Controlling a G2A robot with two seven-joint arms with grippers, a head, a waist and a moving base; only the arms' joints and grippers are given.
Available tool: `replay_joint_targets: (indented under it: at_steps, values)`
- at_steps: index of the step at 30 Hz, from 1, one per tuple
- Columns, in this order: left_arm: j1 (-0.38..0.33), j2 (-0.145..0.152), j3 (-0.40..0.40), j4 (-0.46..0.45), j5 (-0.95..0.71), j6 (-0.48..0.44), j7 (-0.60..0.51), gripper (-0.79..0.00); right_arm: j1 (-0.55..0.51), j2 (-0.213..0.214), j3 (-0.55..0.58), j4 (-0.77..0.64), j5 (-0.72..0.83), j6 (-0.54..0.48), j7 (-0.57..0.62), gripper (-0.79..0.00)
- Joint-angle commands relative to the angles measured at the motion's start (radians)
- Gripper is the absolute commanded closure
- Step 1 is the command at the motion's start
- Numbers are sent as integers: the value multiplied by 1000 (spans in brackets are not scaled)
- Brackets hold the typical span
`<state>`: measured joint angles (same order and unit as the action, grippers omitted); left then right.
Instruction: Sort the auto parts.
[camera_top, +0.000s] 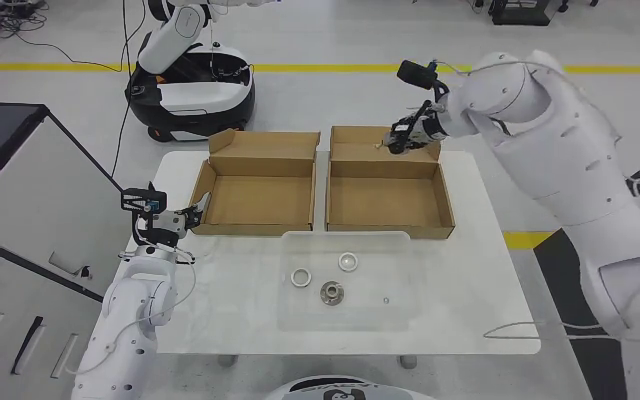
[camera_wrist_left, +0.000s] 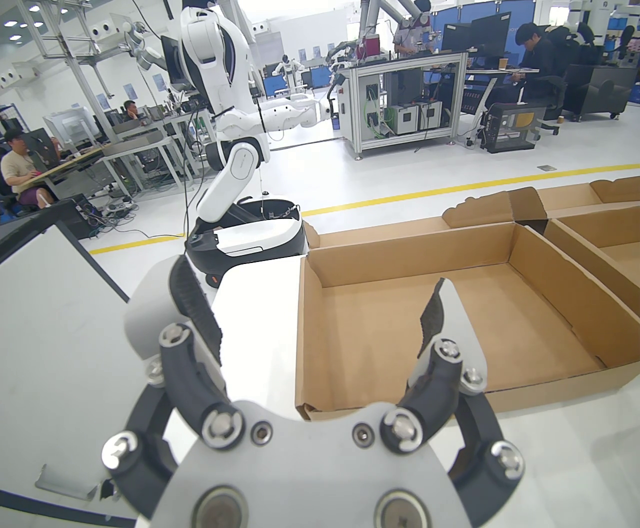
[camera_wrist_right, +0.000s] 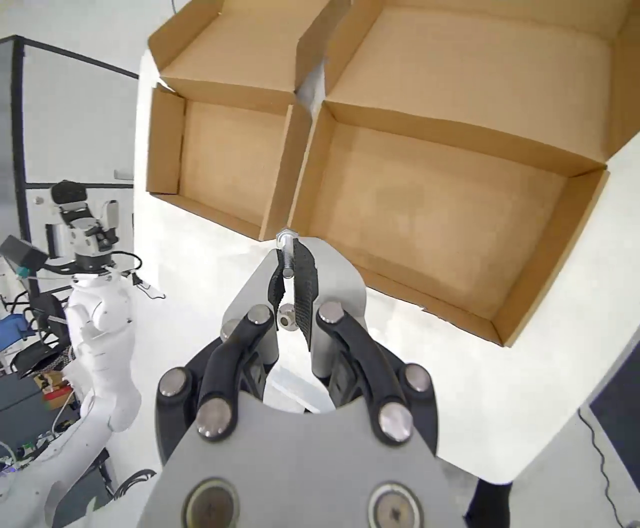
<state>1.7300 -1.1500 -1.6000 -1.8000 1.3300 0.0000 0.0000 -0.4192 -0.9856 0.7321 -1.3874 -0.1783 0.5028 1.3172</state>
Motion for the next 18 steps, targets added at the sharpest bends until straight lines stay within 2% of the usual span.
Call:
replay_joint_targets:
  at_steps: [1, 18]
  values:
    - [0, 0, 0, 0, 0, 0, 0, -785, 0, -3, -29, 16, -29, 0, 0, 0]
    - [0, 0, 0, 0, 0, 0, 0, -785, -33, -48, -194, 195, -214, -7, 0, 0]
